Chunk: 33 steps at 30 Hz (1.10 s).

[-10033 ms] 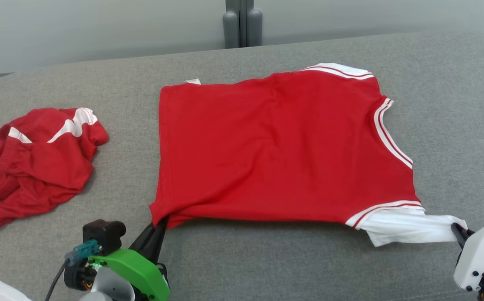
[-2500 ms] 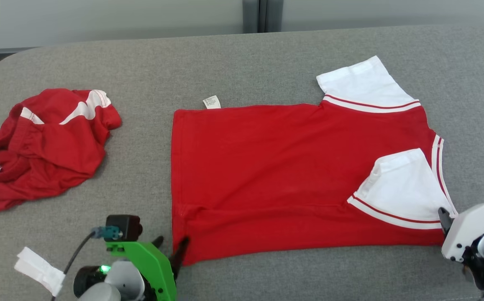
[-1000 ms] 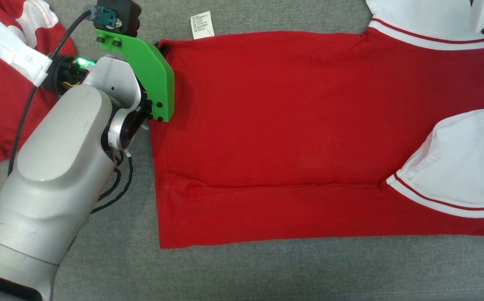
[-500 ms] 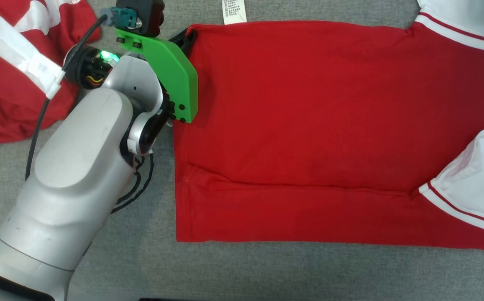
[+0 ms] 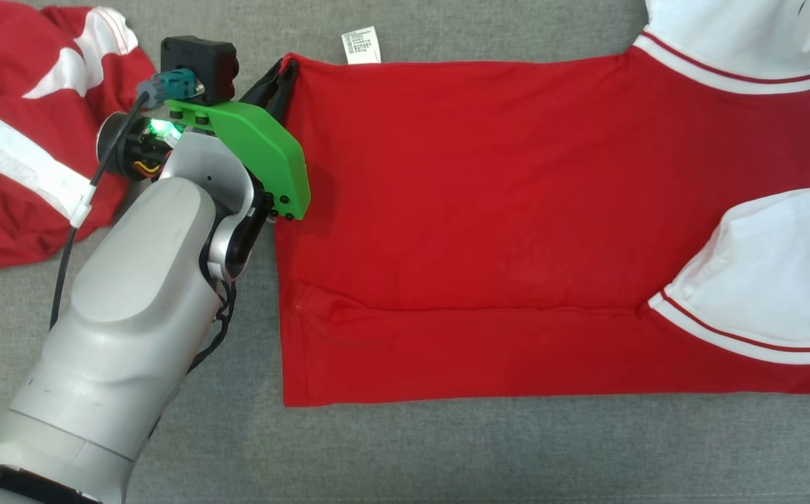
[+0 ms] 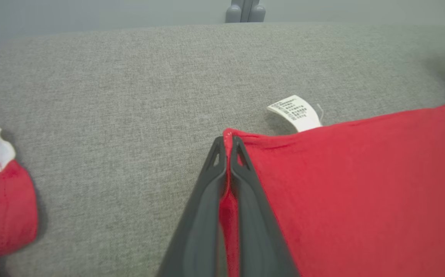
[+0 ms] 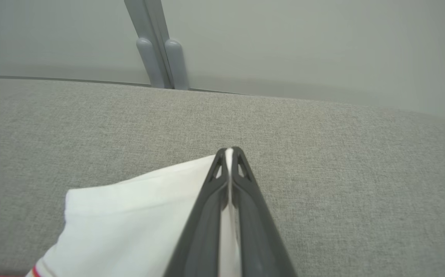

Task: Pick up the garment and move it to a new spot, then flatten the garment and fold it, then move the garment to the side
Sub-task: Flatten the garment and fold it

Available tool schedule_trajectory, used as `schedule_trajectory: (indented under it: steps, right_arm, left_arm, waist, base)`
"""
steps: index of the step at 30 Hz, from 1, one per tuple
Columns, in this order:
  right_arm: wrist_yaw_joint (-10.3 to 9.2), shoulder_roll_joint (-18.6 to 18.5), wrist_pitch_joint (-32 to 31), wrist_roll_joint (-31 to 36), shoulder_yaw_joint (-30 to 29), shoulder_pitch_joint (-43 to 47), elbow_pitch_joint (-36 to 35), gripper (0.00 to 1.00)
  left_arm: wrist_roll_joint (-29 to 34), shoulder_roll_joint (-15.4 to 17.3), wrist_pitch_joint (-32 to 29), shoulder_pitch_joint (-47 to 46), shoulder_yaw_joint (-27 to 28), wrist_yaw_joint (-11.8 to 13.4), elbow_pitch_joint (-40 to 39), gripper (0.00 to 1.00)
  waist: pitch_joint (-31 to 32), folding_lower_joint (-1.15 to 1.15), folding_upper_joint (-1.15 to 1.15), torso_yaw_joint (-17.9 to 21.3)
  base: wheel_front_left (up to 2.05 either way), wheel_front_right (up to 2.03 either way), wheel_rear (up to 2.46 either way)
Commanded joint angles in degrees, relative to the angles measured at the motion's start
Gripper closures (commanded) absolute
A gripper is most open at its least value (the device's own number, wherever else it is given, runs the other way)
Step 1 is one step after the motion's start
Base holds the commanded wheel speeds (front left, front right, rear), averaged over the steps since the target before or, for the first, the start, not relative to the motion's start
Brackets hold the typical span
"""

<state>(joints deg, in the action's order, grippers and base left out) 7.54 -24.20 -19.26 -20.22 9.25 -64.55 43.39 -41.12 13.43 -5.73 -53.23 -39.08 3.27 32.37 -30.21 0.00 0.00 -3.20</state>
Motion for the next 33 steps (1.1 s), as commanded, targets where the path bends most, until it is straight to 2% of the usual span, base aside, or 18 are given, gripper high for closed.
schedule_trajectory:
  steps: [1, 12, 18, 23, 33]
  right_arm:
    - [-0.11, 0.0, 0.4, -0.7, 0.7, 1.5, 0.0, 1.00]
    - [-0.11, -3.4, 2.9, -7.4, 5.8, 12.9, -5.0, 1.00]
    - [-0.11, -4.7, 4.4, -10.5, 5.5, 21.0, -10.3, 1.00]
    - [-0.11, -4.8, 4.3, -12.5, 3.8, 28.6, -13.6, 1.00]
    - [-0.11, -3.9, 3.3, -11.2, -0.2, 41.4, -21.4, 1.00]
  left_arm:
    - [0.6, 0.1, 0.5, 0.4, 0.0, -0.4, 0.6, 1.00]
    - [0.8, 0.5, 5.2, 6.5, -2.2, -2.8, 2.6, 1.00]
    - [1.2, 1.5, 10.2, 10.5, -2.9, -4.1, 3.2, 1.00]
    - [0.7, 2.0, 11.4, 13.1, -3.9, -5.8, 4.8, 1.00]
    - [-0.1, 2.2, 15.4, 17.8, -3.8, -5.8, 7.4, 1.00]
  waist:
    - [2.6, 0.00, 0.00, 1.7]
    - [9.0, 0.00, 0.00, 2.6]
    - [11.5, 0.00, 0.00, 3.1]
    - [13.6, 0.00, 0.00, 3.9]
    - [17.0, 0.00, 0.00, 5.6]
  base:
    - [0.00, 0.00, 0.00]
    - [0.00, 0.00, 0.00]
    - [0.00, 0.00, 0.00]
    - [0.00, 0.00, 0.00]
    - [0.00, 0.00, 0.00]
